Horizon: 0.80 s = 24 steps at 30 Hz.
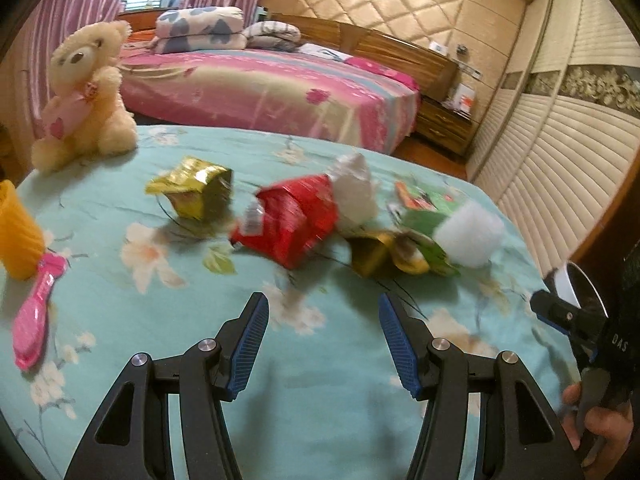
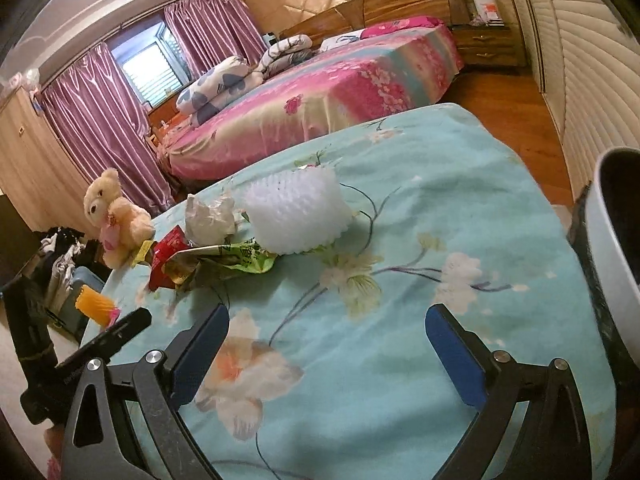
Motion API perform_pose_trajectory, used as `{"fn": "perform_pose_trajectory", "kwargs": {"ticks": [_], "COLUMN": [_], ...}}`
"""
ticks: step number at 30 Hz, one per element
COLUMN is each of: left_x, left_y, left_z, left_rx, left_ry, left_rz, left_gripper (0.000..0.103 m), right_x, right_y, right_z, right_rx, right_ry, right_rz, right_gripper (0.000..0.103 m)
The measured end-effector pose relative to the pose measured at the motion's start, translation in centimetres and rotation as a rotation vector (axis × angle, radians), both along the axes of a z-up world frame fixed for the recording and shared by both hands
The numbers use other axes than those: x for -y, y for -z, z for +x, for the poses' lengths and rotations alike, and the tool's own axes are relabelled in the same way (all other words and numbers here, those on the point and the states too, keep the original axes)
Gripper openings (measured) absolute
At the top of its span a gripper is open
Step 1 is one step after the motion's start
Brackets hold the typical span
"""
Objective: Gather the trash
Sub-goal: 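Grasp the red snack bag with the left tool while the right tool grasps the white foam mesh block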
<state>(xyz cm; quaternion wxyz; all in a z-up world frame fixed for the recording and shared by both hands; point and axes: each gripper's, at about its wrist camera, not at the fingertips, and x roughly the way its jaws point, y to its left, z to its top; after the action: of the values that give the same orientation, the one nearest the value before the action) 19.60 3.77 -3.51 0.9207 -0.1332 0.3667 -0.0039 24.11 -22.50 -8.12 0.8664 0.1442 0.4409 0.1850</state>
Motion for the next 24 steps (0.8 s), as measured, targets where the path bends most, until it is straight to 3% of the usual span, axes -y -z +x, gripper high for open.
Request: {"fn": "perform_pose_trajectory", "kwargs": {"ticks": [9, 12, 18, 20, 21, 22, 23, 24], "left_x": [-1.2, -1.3, -1.0, -0.8, -0.7, -0.6, -0.5, -0.4], "left_y": [0.3, 0.6, 1.7, 2.0, 2.1, 2.3, 2.5, 2.6], "left_z": [4.5, 5.8, 7.8, 8.2, 8.3, 8.5, 8.6, 8.5], "left_rx": [0.001, 0.007, -0.009, -0.016, -0.020, -0.031, -0.040, -0.037], "left_ry": [-0.009, -0.002, 0.007, 0.007, 0.014, 0.026, 0.031, 0.031], "left_rz": [0.024, 0.032, 0.052, 0.076, 0.074, 0.069, 0.069, 0.074], "left_gripper": [0.058, 0.064, 0.063, 0.055, 0.039, 0.027, 0.026, 0.018], "right_x": [-1.3, -1.7, -2.9, -3.1, -3.2, -3.2, -3.3, -3.3], "right_y": [-0.3, -0.1, 0.6, 1.0, 1.1, 1.3, 1.5, 1.7], "right_z": [2.5, 3.5, 5.1, 5.7, 5.8, 5.9, 6.0, 6.1], "right_rx": [0.026, 0.025, 0.027, 0.024, 0.023, 0.022, 0.018, 0.012], "right_ry": [-0.014, -0.018, -0.034, -0.028, -0.028, -0.027, -0.025, -0.027], "right_rz": [0.004, 0.008, -0.001, -0.006, -0.002, -0.001, -0.009, -0.010], "right_gripper": [0.099, 0.099, 0.099, 0.099, 0.097, 0.092, 0.086, 0.071]}}
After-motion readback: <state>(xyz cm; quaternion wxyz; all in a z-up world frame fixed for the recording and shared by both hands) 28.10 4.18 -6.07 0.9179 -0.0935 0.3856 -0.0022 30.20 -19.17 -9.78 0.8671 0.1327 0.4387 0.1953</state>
